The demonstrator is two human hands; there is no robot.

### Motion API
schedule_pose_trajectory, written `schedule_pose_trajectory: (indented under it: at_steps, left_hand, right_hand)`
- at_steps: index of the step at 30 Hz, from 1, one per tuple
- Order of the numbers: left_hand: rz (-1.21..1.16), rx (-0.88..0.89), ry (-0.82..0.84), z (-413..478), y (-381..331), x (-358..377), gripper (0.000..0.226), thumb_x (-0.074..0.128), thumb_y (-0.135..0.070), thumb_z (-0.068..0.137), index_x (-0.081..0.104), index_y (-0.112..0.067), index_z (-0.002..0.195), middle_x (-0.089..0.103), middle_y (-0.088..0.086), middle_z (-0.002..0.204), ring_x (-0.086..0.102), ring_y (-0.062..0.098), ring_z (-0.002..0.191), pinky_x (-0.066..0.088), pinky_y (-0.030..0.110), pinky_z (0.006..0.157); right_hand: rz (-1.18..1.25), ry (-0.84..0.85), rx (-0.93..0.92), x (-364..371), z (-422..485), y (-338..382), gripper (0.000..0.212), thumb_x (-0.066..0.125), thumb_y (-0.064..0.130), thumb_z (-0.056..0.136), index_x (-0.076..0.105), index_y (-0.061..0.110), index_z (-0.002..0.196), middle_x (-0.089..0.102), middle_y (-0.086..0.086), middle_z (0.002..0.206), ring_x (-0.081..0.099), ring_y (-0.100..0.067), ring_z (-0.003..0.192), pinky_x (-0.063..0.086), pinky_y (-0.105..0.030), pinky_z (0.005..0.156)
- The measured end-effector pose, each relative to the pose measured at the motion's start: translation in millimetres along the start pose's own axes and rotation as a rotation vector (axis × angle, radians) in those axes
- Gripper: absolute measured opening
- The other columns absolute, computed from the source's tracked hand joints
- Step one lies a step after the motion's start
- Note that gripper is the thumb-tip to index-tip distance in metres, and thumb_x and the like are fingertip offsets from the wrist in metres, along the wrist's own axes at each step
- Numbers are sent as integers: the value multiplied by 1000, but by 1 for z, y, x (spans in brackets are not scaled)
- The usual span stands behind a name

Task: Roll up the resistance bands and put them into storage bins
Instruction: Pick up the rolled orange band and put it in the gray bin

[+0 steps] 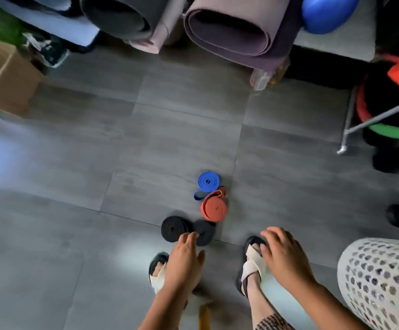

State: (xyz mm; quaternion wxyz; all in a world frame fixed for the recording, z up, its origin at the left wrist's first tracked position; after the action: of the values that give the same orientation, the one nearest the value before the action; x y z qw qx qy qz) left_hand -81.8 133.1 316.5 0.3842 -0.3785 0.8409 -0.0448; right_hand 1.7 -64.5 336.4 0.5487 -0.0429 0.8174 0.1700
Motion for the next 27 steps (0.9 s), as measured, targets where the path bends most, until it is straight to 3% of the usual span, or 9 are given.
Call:
schedule_pose_trajectory:
  at_steps: [1, 3, 7, 9, 13, 16, 20, 27]
  left_hand:
    - [-19, -13, 19, 20, 5, 19, 46, 48, -29, 93, 37, -18, 136, 39, 0, 138, 45, 18, 122, 35, 25, 93]
    - [-44, -37, 48, 64, 18, 53, 45, 49, -29, 92, 40, -16, 134, 40, 2, 137, 44, 19, 123, 36, 26, 94]
    - [-85, -79, 57, 155, 55, 119, 41, 50, -30, 92, 45, -13, 129, 44, 6, 134, 46, 23, 120, 37, 28, 91]
    - [-112, -91, 33, 198, 75, 147, 41, 50, -29, 92, 45, -10, 128, 44, 9, 134, 45, 25, 121, 36, 29, 93]
    - [-140, -103, -6, 273, 108, 195, 52, 51, -35, 92, 38, -7, 134, 41, 12, 137, 39, 27, 127, 32, 28, 97]
    - [-193, -131, -14, 311, 117, 224, 67, 65, -44, 80, 39, -7, 129, 43, 12, 134, 39, 28, 124, 32, 31, 98]
    - [-264, -137, -26, 338, 123, 249, 91, 78, -46, 64, 34, -9, 133, 42, 11, 133, 40, 27, 124, 35, 35, 100]
    - [-380, -30, -70, 345, 116, 261, 109, 84, -31, 59, 18, -16, 144, 30, 7, 143, 34, 25, 130, 33, 37, 105]
  right_hand:
    - [-4, 26, 14, 22, 17, -9, 15, 69, 19, 64, 67, 10, 76, 65, -8, 79, 65, -30, 60, 51, -33, 44]
    - [17, 67, 30, 69, 52, -25, 31, 85, 8, 53, 68, 6, 80, 65, -12, 81, 65, -33, 63, 51, -35, 45]
    - [102, 113, 127, 169, 125, -52, 31, 60, 19, 87, 59, 6, 115, 55, -14, 117, 53, -34, 108, 45, -38, 81]
    - [129, 112, 134, 219, 160, -59, 36, 51, 25, 92, 52, 9, 123, 49, -11, 125, 47, -29, 117, 41, -35, 85]
    - [152, 190, 122, 311, 221, -66, 45, 48, 32, 92, 41, 12, 132, 39, -10, 134, 39, -27, 124, 40, -36, 91]
    - [155, 211, 55, 352, 261, -69, 54, 52, 34, 90, 35, 11, 136, 34, -10, 138, 34, -28, 128, 38, -39, 98]
    - [202, 244, 43, 385, 287, -78, 61, 58, 35, 86, 36, 10, 137, 33, -13, 139, 33, -30, 129, 34, -40, 104]
    - [228, 310, 67, 401, 291, -72, 57, 57, 37, 84, 42, 10, 132, 37, -12, 135, 38, -29, 126, 37, -39, 102]
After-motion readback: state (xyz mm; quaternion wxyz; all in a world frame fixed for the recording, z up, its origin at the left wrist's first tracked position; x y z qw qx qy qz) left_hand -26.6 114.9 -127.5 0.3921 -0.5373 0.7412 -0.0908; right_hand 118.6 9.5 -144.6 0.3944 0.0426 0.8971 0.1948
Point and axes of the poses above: each hand's wrist, its own z-axis towards the middle knuckle, its own x-axis out of the palm, y = z × x, the point moved 9 cm from there along z, towards the middle knuckle
